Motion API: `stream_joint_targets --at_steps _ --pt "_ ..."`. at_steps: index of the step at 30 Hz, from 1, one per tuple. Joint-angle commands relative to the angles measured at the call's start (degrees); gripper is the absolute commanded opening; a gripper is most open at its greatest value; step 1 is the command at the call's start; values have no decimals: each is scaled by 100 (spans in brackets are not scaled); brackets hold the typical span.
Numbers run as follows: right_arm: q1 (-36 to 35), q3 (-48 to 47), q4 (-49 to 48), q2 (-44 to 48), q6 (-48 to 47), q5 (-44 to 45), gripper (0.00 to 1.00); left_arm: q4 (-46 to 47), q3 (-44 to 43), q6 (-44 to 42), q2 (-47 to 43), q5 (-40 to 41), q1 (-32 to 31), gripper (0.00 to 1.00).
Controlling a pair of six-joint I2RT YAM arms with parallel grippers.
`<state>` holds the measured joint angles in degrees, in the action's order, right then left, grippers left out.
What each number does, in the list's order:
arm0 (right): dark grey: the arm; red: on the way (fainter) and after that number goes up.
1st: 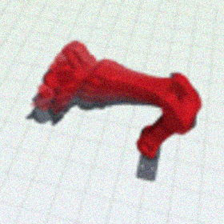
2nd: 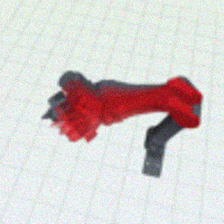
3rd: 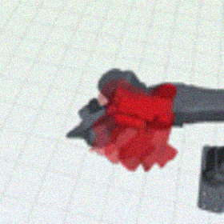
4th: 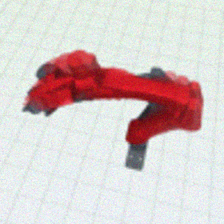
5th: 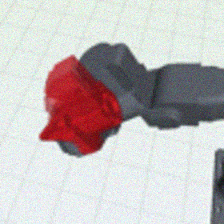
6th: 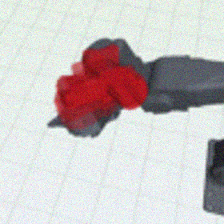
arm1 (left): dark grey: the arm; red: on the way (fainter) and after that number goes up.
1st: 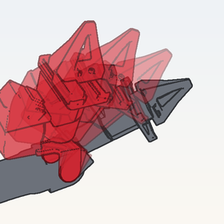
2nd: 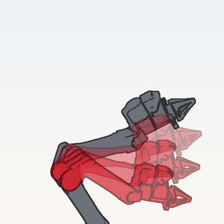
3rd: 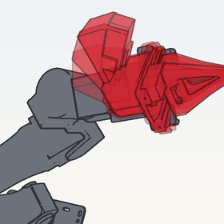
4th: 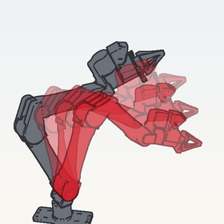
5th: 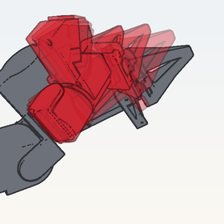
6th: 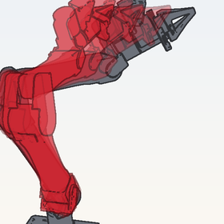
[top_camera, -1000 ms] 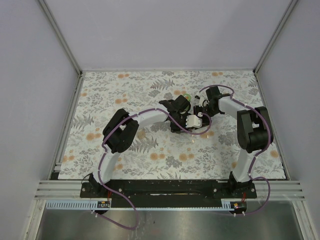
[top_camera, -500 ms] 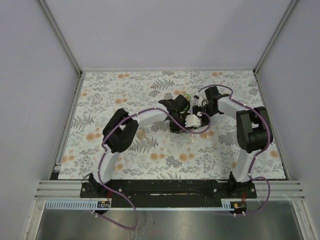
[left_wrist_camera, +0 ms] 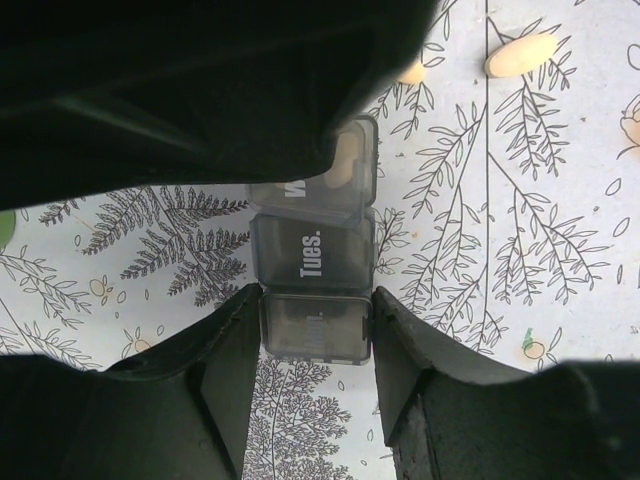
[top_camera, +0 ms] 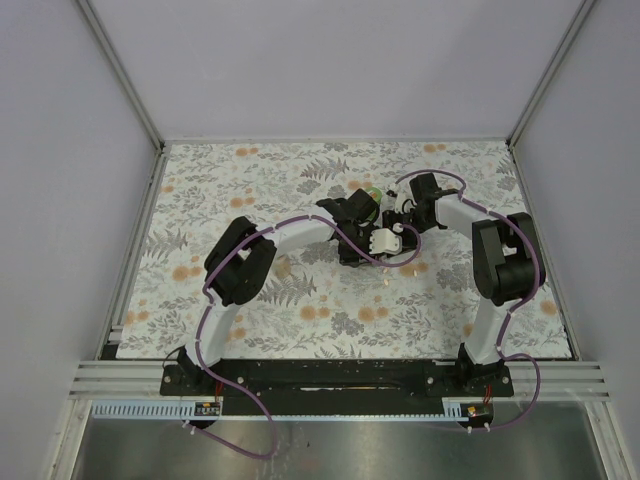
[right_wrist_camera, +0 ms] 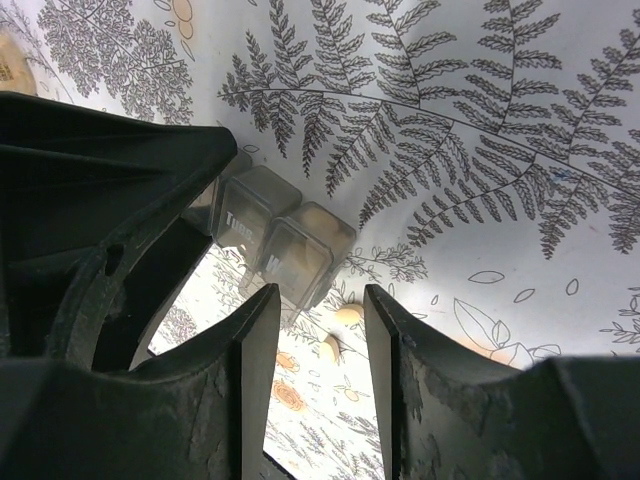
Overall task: Sort the pills into containers
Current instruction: Close the pill container.
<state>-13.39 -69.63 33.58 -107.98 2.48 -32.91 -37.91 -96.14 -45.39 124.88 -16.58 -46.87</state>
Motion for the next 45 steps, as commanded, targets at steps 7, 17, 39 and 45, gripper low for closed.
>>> stream_joint_targets --at_steps 7,17,39,45 --pt "-322 -60 87 -47 288 -998 50 293 -1 487 142 164 -85 17" --pt "178 -69 87 -65 367 -1226 52 267 192 355 10 94 -85 4" --pt "591 -42 78 146 323 -1429 56 -76 297 74 -385 -38 -76 0" --pt "671 -78 166 208 218 -1342 57 -146 297 56 -526 -126 -68 0"
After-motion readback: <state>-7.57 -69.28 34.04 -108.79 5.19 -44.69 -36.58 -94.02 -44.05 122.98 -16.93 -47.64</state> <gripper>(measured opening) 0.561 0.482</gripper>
